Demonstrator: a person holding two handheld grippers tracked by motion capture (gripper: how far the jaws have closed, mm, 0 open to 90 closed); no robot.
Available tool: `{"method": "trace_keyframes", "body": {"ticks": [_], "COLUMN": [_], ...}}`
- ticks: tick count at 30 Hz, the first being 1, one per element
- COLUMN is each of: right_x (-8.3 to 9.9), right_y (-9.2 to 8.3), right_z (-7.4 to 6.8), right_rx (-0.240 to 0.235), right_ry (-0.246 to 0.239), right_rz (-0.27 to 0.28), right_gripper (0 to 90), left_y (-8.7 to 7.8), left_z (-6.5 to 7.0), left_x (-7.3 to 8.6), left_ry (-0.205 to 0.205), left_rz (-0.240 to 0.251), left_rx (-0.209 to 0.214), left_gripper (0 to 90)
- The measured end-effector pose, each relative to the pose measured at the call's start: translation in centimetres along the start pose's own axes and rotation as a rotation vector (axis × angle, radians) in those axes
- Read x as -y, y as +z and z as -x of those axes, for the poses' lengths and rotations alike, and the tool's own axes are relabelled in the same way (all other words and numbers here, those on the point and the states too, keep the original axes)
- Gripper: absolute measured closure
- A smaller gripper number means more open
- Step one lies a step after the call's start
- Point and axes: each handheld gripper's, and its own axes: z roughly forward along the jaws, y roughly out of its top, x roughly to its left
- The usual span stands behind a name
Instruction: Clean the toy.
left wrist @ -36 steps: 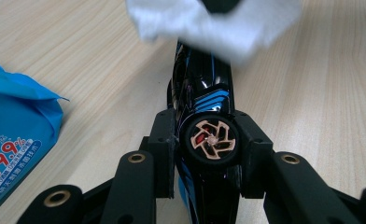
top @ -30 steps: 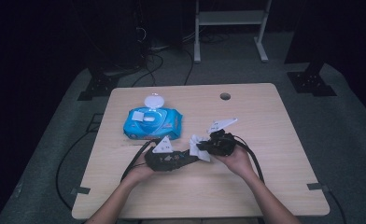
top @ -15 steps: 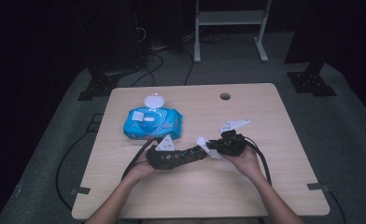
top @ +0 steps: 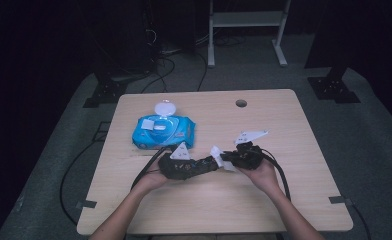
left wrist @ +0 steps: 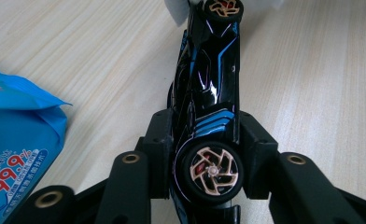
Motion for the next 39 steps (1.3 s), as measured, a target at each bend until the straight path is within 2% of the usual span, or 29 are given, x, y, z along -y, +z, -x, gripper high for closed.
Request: {"method": "trace_keyframes", "body": {"ticks": [1,3,5,7,8,9,10,11,12,13,16,18,21,24,25,27,29,30,31,33,35,39], "right_x": [-0.2,-0.3,-0.5,-0.5,-0.3,-0.3,-0.3,-0.3,-0.3,-0.1,0.9,1.4,1.7,1.4,1.4,1.4,1.4,1.5,1.5,1.5,1.5,1.3], "right_y": [0.5,0.7,1.2,1.5,1.9,2.1,2.2,2.1,2.1,2.0,1.4,1.4,1.6,1.9,2.1,2.1,2.1,2.1,2.1,2.0,1.6,0.7], "right_z": [-0.5,-0.7,-1.1,-1.1,-1.3,-1.5,-1.6,-1.5,-1.5,-1.4,-0.4,0.0,-0.3,-0.6,-0.6,-0.4,-0.3,-0.2,-0.2,0.0,0.4,0.9], "right_rx": [-0.006,-0.004,-0.028,-0.109,-0.147,-0.142,-0.138,-0.134,-0.134,-0.115,-0.061,-0.073,-0.094,-0.106,-0.115,-0.119,-0.124,-0.123,-0.123,-0.119,-0.122,-0.134], "right_ry": [-0.023,-0.027,-0.042,-0.025,-0.035,-0.054,-0.052,-0.052,-0.052,-0.053,-0.012,0.017,0.017,0.004,0.013,0.018,0.028,0.029,0.033,0.038,0.058,0.078], "right_rz": [0.002,0.006,0.015,0.025,0.020,0.021,0.027,0.030,0.030,0.037,0.031,0.020,0.015,0.015,0.016,0.020,0.020,0.015,0.019,0.020,0.036,0.074], "right_gripper": [84.9,84.9,84.9,84.9,84.9,84.9,84.9,84.9,84.9,84.8,84.9,84.9,84.8,84.8,84.8,84.8,84.8,84.8,84.8,84.8,84.8,84.8], "left_y": [0.0,0.1,0.0,0.0,0.0,0.1,0.2,0.2,0.2,0.1,0.2,0.4,1.3,2.0,2.4,2.8,3.0,2.9,2.9,2.7,2.5,1.6], "left_z": [0.0,0.2,0.0,-0.2,-0.2,-0.2,-0.1,0.1,0.1,0.1,0.1,0.1,0.4,0.8,0.9,1.0,1.1,1.1,1.1,1.3,1.4,1.4], "left_x": [-0.2,-0.6,-1.0,-1.2,-1.3,-1.3,-1.4,-1.4,-1.4,-1.4,-1.6,-1.8,-2.4,-3.1,-3.4,-3.7,-3.9,-4.1,-4.2,-4.2,-4.1,-3.9], "left_ry": [0.000,0.014,0.004,-0.003,-0.002,0.007,0.010,0.032,0.032,0.035,0.051,0.047,0.054,0.068,0.078,0.110,0.124,0.119,0.116,0.139,0.134,0.120], "left_rz": [-0.012,-0.041,-0.055,-0.054,-0.064,-0.071,-0.079,-0.090,-0.090,-0.097,-0.105,-0.113,-0.138,-0.176,-0.216,-0.269,-0.284,-0.291,-0.285,-0.268,-0.234,-0.136], "left_rx": [0.003,-0.018,-0.033,-0.027,-0.026,-0.027,-0.029,-0.038,-0.038,-0.025,-0.022,-0.016,-0.008,-0.020,-0.036,-0.068,-0.067,-0.053,-0.049,-0.064,-0.071,-0.047], "left_gripper": [53.9,52.7,48.7,48.6,48.3,48.1,50.1,50.7,52.3,52.3,53.6,52.0,48.1,43.9,43.7,48.6,51.6,54.8,56.1,57.0,57.1,57.1]}}
